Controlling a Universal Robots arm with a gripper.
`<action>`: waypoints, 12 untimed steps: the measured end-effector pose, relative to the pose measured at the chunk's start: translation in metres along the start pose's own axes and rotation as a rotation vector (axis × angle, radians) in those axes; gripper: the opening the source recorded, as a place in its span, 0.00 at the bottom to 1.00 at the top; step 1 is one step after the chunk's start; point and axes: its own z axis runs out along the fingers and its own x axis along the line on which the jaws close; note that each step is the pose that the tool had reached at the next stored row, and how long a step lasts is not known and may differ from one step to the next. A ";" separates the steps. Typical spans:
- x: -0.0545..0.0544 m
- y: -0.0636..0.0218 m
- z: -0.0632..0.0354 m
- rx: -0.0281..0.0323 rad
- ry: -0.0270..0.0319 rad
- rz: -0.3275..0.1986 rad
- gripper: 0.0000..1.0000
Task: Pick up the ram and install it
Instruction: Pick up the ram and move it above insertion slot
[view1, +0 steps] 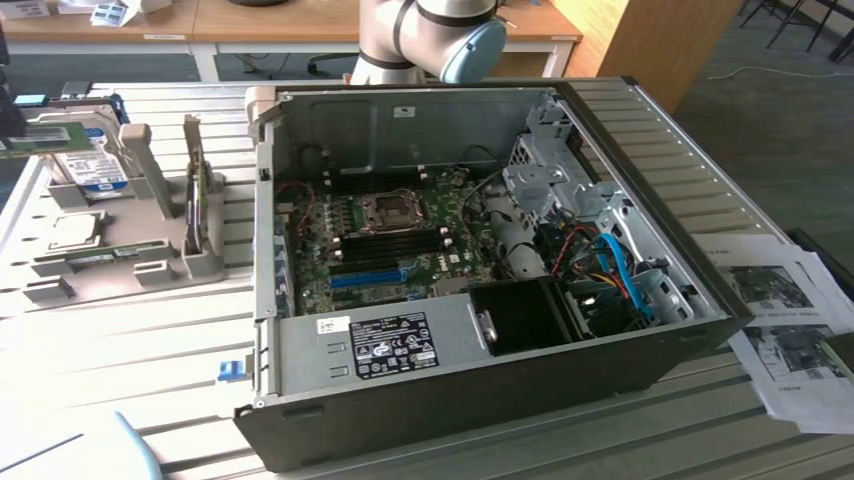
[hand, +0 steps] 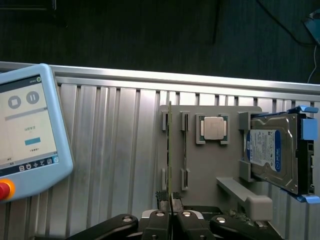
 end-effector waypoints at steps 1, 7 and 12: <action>0.000 -0.0012 0.0000 0.0000 0.0000 0.000 0.11; 0.000 -0.0090 -0.0003 0.0000 0.0000 0.000 0.11; 0.001 -0.0151 -0.0005 0.0001 0.0000 0.000 0.11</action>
